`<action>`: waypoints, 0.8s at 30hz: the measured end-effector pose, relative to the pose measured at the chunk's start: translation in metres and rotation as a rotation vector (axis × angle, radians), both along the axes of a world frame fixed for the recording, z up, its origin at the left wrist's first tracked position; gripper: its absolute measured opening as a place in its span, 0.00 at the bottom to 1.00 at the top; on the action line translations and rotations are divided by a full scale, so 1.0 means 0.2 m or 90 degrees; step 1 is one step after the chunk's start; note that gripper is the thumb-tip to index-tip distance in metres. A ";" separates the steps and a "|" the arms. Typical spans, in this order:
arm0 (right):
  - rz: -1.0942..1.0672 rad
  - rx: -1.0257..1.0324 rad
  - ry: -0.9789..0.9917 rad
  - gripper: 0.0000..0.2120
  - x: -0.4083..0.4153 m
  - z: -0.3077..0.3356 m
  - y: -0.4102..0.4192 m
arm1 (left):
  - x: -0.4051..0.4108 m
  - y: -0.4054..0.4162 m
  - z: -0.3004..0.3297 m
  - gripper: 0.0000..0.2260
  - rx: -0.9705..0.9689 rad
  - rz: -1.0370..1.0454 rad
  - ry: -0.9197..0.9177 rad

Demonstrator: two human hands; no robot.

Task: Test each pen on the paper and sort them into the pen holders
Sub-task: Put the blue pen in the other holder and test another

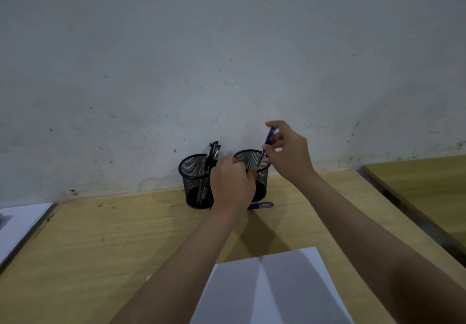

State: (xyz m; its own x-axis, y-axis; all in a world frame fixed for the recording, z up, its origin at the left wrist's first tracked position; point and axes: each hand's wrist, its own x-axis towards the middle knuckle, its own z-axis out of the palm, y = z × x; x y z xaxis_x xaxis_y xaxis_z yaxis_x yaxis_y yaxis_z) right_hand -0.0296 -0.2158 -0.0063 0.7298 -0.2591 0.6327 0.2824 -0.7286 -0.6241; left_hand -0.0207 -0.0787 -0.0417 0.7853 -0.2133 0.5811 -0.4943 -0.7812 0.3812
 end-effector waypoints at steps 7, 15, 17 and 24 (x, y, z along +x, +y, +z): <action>-0.020 0.012 0.083 0.26 0.02 -0.16 -0.03 | 0.02 0.00 -0.02 0.14 -0.037 -0.012 -0.002; -0.002 -0.142 0.055 0.04 -0.14 -0.44 0.01 | 0.01 0.11 -0.04 0.14 -0.017 -0.119 0.033; 0.030 -0.240 0.157 0.09 -0.17 -0.47 0.05 | -0.02 0.19 -0.06 0.18 -0.014 -0.146 0.043; -0.036 -0.454 0.320 0.14 -0.18 -0.47 0.18 | -0.26 0.60 -0.16 0.20 -0.034 -0.078 0.080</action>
State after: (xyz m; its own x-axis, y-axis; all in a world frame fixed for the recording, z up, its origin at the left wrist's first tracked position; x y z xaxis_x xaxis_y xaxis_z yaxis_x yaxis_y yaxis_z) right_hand -0.0648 -0.1806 -0.0999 0.9639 0.0320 0.2644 0.0483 -0.9973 -0.0555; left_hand -0.0733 0.0414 -0.0744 0.8225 -0.2837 0.4929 -0.5306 -0.6950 0.4853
